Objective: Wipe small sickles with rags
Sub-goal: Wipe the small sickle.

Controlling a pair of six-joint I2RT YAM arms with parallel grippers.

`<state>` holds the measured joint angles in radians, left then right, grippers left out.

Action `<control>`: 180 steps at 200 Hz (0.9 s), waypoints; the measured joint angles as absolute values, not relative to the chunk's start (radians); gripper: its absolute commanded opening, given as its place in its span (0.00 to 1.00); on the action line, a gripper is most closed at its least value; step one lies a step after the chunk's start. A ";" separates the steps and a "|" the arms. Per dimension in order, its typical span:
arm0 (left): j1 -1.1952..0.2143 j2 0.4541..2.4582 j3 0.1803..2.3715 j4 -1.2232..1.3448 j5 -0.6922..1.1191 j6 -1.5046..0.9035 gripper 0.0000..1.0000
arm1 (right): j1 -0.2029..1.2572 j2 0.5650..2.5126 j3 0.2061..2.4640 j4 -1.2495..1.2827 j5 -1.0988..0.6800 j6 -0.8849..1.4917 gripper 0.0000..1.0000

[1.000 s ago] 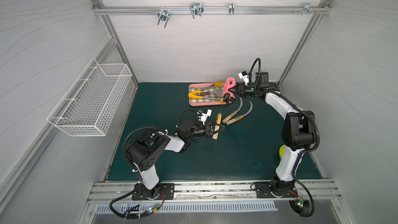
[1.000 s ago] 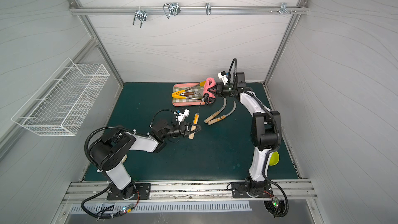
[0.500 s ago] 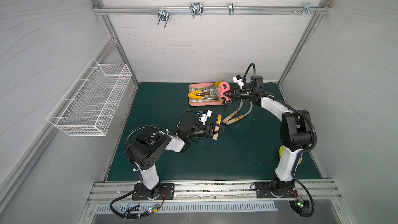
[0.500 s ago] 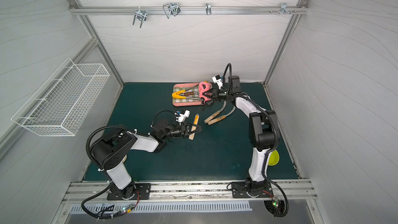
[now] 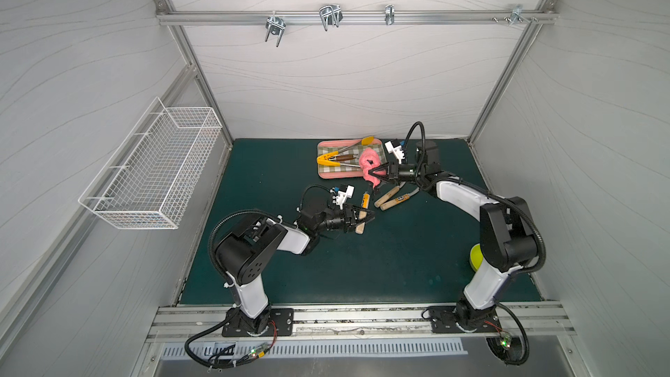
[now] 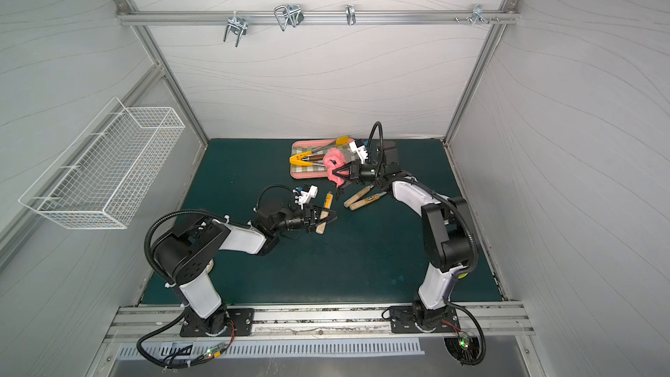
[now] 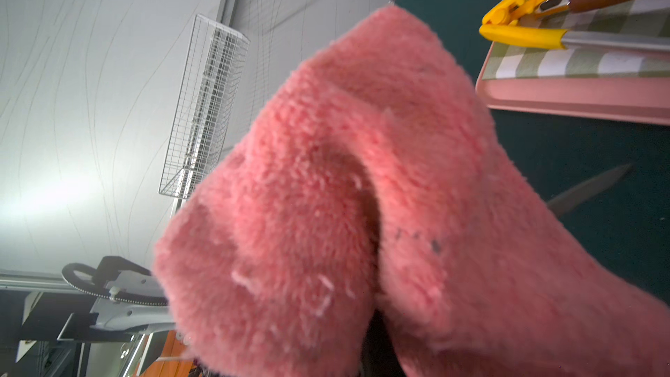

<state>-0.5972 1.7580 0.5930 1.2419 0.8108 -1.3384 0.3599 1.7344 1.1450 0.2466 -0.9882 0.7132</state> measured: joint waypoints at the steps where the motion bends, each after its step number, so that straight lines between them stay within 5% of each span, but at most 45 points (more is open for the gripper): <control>1: -0.597 1.758 0.593 1.241 0.812 -1.338 0.00 | 0.361 1.733 1.143 0.247 -0.988 0.713 0.00; 63: -0.582 1.769 0.631 1.243 0.828 -1.329 0.00 | 0.418 1.566 1.019 0.223 -0.950 0.733 0.00; 116: -0.580 1.767 0.633 1.309 0.822 -1.301 0.00 | 0.256 1.382 1.173 -0.062 -0.946 0.645 0.00; 180: -0.580 1.721 0.593 1.312 0.819 -1.291 0.00 | 0.143 1.495 1.322 -0.275 -0.949 0.478 0.00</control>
<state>-0.5804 1.7206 0.5926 1.3117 0.8188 -1.2911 0.1432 1.4948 1.3220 -0.2749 -0.9489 0.4782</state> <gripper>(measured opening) 0.246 0.105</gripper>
